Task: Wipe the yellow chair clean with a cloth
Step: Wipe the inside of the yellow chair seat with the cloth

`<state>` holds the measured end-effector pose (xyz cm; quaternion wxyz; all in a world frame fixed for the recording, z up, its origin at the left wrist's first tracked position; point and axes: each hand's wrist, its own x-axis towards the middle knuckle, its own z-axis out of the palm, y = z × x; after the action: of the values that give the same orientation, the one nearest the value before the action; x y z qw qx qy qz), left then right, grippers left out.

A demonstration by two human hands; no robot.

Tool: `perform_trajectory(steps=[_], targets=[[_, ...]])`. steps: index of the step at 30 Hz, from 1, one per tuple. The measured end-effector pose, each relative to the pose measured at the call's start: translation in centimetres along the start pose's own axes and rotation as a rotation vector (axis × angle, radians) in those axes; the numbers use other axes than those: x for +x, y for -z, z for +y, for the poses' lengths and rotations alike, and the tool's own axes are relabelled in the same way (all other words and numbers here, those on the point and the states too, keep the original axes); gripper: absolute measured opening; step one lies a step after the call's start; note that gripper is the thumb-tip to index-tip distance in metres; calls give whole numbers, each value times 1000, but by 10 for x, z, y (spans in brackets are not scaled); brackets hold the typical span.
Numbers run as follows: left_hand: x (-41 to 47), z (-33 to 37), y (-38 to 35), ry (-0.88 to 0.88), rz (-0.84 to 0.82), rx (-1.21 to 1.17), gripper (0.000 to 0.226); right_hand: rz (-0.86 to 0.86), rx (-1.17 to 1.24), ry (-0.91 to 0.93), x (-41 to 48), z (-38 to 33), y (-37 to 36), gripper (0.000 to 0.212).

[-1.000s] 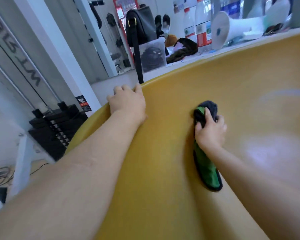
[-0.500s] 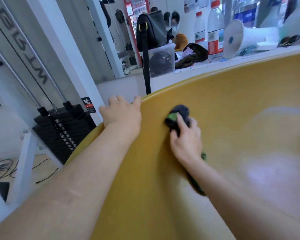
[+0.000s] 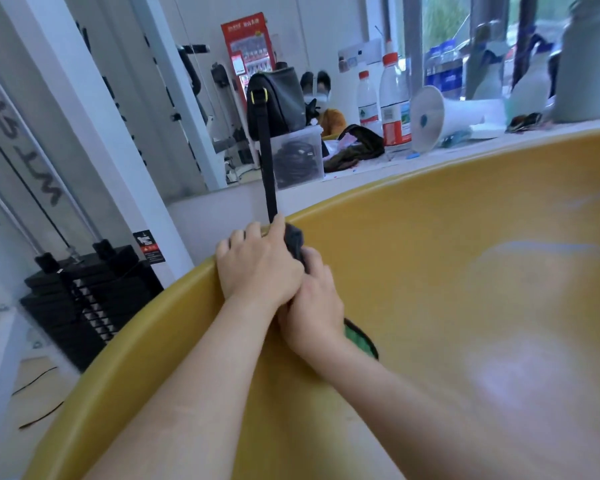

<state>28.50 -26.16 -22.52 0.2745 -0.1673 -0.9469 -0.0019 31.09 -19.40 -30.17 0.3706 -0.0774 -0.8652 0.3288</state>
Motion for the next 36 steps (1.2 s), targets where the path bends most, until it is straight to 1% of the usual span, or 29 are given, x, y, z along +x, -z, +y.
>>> perform_trajectory(steps=[1, 2, 3, 4, 5, 6, 7, 8, 9, 10, 11, 13, 14, 15, 16, 17, 18, 20, 22, 24, 25, 26, 29, 31, 32, 33, 34, 35, 36], targets=[[-3, -2, -1, -20, -2, 9, 66, -58, 18, 110, -11, -4, -6, 46], [-6, -4, -3, -39, -9, 18, 68, -62, 25, 215, -11, 3, -6, 47], [-7, -6, -2, -48, -14, 19, 71, -49, -9, 278, -1, 17, 1, 47], [-7, -6, 0, -42, -21, 12, 74, -19, -75, 277, 12, 35, 10, 46], [-6, -4, 1, -29, -30, -1, 76, 28, -121, 176, 26, 56, 20, 45], [-5, -1, 1, -18, -35, -4, 77, 114, -119, -15, 39, 79, 30, 45], [-6, 1, 0, -18, -32, 13, 77, 188, -69, -256, 45, 95, 38, 46], [-7, 2, -2, -22, -25, 39, 78, 222, -28, -453, 41, 99, 39, 47], [-7, 3, -3, -19, -16, 55, 78, 210, -64, -531, 28, 90, 32, 49], [-7, 3, -5, -3, 2, 52, 77, 166, -124, -495, 12, 74, 20, 50], [-8, 3, -8, 16, 28, 43, 76, 100, -144, -377, -7, 52, 8, 49], [-11, 6, -14, 18, 87, 68, 76, -48, -99, -72, -39, 9, -12, 45], [-13, 6, -17, 7, 103, 96, 77, -117, -69, 31, -47, -2, -19, 44], [-16, 5, -18, -6, 109, 120, 79, -171, -54, 85, -51, -4, -18, 44], [-18, 6, -19, -15, 109, 128, 81, -190, -62, 94, -54, 4, -14, 43], [-21, 8, -18, -20, 98, 127, 82, -181, -98, 67, -60, 22, -9, 41], [-24, 11, -18, -23, 75, 127, 82, -158, -147, -5, -69, 46, -3, 42], [-31, 15, -20, -50, 10, 159, 80, -130, -240, -269, -89, 103, 18, 46], [-31, 13, -17, -98, -16, 194, 79, -87, -235, -523, -95, 148, 45, 49], [-24, 7, -6, -103, 13, 150, 77, -54, -242, -653, -78, 155, 51, 51], [-21, 6, -1, -95, 33, 117, 76, -41, -238, -636, -64, 139, 44, 51], [-19, 7, 1, -89, 44, 101, 75, -39, -210, -556, -52, 114, 32, 51], [-26, 15, -4, -116, 2, 189, 64, -162, -78, -159, -33, 27, -7, 59], [-39, 16, -15, -222, -68, 279, 61, -251, -29, 13, -38, 22, -5, 59], [-46, 15, -22, -310, -118, 329, 65, -255, -82, 67, -45, 42, 3, 58], [-54, 14, -29, -397, -175, 380, 69, -256, -186, 83, -57, 70, 14, 57], [-60, 12, -35, -458, -224, 420, 72, -270, -280, 13, -70, 105, 28, 57], [-63, 13, -38, -485, -250, 440, 72, -267, -343, -136, -79, 143, 46, 56], [-62, 14, -39, -487, -255, 440, 70, -214, -356, -329, -86, 177, 66, 56]])
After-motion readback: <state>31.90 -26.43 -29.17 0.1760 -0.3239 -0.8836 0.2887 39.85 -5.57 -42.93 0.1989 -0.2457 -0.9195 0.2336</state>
